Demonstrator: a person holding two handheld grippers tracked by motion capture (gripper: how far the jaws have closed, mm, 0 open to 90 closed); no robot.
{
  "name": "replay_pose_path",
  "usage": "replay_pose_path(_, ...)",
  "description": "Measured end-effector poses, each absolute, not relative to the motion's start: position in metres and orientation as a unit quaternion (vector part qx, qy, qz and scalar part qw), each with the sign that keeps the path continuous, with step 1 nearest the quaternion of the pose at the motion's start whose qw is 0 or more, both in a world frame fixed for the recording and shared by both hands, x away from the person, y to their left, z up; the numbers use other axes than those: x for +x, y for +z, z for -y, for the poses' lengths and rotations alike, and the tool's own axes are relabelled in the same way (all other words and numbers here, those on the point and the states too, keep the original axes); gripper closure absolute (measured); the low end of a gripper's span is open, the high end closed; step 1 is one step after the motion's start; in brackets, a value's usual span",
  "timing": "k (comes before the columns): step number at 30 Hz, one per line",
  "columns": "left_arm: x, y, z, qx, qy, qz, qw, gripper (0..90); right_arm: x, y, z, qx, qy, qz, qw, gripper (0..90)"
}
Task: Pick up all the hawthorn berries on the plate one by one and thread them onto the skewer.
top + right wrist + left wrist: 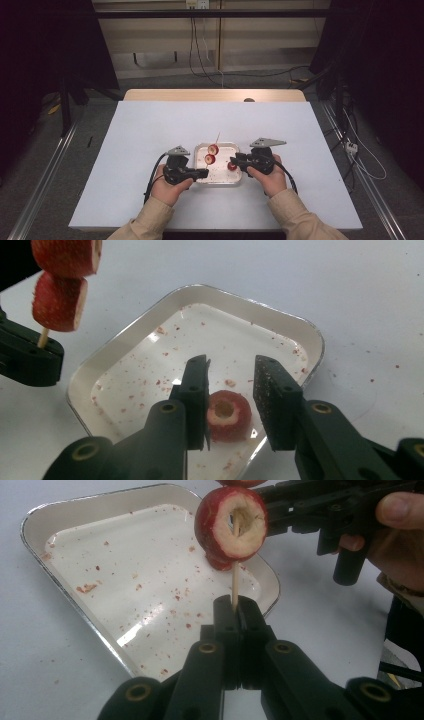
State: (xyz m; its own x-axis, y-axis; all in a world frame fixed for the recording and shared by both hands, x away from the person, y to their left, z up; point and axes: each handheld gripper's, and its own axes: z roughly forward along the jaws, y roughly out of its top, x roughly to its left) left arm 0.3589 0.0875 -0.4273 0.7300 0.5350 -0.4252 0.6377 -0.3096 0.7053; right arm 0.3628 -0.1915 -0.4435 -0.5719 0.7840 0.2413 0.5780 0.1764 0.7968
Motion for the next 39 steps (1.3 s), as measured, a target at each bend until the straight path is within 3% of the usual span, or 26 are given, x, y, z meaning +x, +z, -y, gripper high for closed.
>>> replay_pose_path(18, 0.359, -0.425, -0.089, 0.805, -0.052, -0.364, 0.466, 89.4, 0.363, -0.453, 0.183, 0.454, 0.445, -0.765, 0.103, 64.3)
replay_pose_path(23, 0.36, -0.424, -0.09, 0.805, -0.052, -0.362, 0.467, 89.4, 0.364, -0.451, 0.188, 0.457, 0.446, -0.762, 0.111, 67.2)
replay_pose_path(32, 0.36, -0.424, -0.091, 0.804, -0.05, -0.363, 0.468, 89.4, 0.361, -0.459, 0.176, 0.446, 0.436, -0.775, 0.097, 61.5)
replay_pose_path(34, 0.36, -0.423, -0.091, 0.803, -0.05, -0.364, 0.469, 89.4, 0.36, -0.458, 0.177, 0.454, 0.453, -0.763, 0.08, 61.7)
replay_pose_path(39, 0.36, -0.423, -0.091, 0.804, -0.05, -0.363, 0.468, 89.4, 0.362, -0.453, 0.186, 0.461, 0.455, -0.755, 0.098, 65.1)
